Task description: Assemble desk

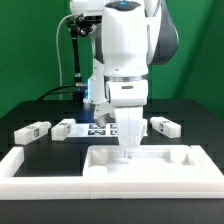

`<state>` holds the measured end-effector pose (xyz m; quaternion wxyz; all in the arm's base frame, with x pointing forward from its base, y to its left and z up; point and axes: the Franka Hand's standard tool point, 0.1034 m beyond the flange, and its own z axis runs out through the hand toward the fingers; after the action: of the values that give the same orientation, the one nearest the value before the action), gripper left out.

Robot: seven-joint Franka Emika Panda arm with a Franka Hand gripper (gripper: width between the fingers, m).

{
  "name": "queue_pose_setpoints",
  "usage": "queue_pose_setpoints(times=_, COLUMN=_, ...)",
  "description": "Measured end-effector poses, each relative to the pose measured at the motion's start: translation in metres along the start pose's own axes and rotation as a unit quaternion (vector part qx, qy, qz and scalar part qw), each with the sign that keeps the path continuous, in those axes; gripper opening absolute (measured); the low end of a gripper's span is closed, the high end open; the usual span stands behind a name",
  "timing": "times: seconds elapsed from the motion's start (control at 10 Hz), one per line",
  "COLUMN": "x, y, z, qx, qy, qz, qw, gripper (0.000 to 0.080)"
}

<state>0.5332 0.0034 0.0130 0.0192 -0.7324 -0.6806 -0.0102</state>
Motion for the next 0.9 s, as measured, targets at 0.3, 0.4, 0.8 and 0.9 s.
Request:
queue_pose_setpoints(times=0.3, x=0.0, y=0.0, z=0.0, qx=0.0, qy=0.0, qz=0.0, qw=1.0, gripper=0.0643)
queue_pose_setpoints(times=0.4, x=0.0, y=0.0, z=0.0, qx=0.0, qy=0.0, qz=0.0, qw=1.0, gripper=0.0648)
queue_pose_setpoints(times=0.8, x=0.012, y=0.0, z=-0.02, qx=-0.006, qy=-0.006, qz=0.031, qw=0.999, gripper=0.0649)
queue_pose_setpoints(times=0.9, x=0.02, y=-0.008, z=-0.034, qx=0.002, qy=-0.012, qz=0.073, qw=0.997, gripper=0.0649)
